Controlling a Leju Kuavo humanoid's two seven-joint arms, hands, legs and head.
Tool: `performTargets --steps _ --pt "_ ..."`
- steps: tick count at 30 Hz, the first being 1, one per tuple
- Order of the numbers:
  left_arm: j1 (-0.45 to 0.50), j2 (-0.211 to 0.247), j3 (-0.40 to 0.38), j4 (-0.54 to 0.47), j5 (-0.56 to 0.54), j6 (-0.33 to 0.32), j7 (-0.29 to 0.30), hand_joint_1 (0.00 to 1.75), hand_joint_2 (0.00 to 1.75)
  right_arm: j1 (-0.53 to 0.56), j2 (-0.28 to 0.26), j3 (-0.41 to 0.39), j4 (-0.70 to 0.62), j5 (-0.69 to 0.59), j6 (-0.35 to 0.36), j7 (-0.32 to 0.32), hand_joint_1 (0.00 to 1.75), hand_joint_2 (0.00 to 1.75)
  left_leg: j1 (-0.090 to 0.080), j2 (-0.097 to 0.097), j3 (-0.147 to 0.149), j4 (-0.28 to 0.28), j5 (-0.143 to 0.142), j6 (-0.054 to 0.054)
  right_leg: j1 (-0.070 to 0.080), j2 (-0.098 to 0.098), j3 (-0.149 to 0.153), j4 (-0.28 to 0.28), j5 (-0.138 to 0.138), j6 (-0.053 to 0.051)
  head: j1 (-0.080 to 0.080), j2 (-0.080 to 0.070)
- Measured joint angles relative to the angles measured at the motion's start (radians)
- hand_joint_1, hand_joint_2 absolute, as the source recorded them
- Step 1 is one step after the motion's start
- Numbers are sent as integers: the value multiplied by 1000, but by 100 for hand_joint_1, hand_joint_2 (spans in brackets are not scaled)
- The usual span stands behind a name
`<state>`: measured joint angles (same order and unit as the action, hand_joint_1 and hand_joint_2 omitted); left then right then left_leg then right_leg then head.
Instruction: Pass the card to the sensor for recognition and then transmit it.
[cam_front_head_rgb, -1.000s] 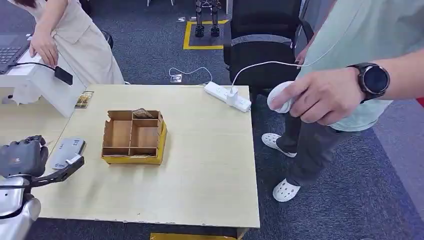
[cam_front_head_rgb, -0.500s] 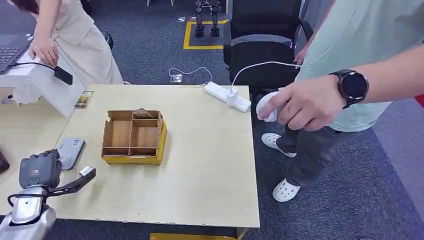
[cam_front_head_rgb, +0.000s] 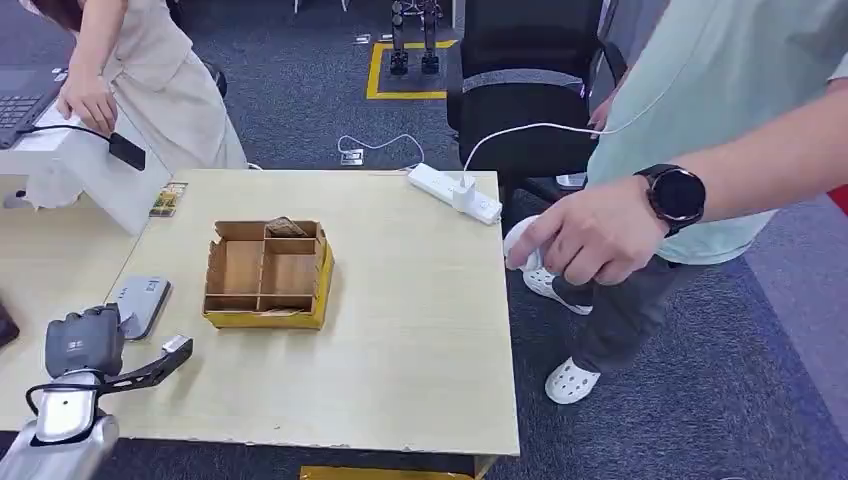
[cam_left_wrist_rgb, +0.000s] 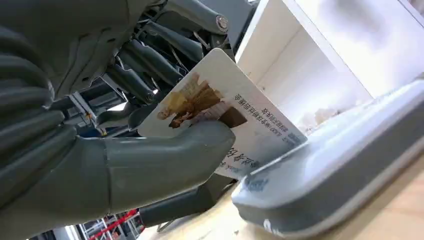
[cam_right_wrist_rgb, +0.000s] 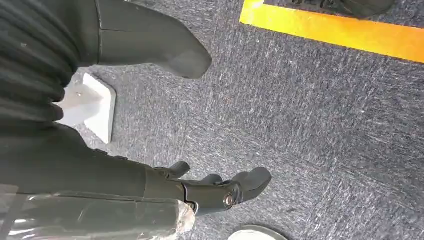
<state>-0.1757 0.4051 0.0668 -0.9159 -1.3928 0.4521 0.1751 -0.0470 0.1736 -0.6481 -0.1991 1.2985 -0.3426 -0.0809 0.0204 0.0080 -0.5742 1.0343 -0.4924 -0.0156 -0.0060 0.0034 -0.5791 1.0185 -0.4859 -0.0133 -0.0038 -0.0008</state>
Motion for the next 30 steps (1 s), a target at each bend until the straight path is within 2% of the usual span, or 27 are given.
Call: performTargets --steps 7,15,24,30 --pt "-3 -8 -1 45 -12 -1 13 175 175 0 0 0 0 0 0 -3 0 175 0 0 0 0 0 0 0 0 0 0 0 0 0 0" --pt "-7 -26 -4 79 -8 -54 10 175 175 0 0 0 0 0 0 -3 0 175 0 -1 0 0 0 0 0 -1 1 0 0 0 0 0" --pt "-13 -37 -14 84 35 -75 -29 175 175 0 0 0 0 0 0 -3 0 175 0 -2 2 0 1 0 0 -3 3 0 0 0 0 0" --pt "-10 -46 -15 83 106 -40 -79 175 175 0 0 0 0 -2 0 -3 0 175 0 -2 2 0 1 1 0 -2 3 1 0 0 0 0"
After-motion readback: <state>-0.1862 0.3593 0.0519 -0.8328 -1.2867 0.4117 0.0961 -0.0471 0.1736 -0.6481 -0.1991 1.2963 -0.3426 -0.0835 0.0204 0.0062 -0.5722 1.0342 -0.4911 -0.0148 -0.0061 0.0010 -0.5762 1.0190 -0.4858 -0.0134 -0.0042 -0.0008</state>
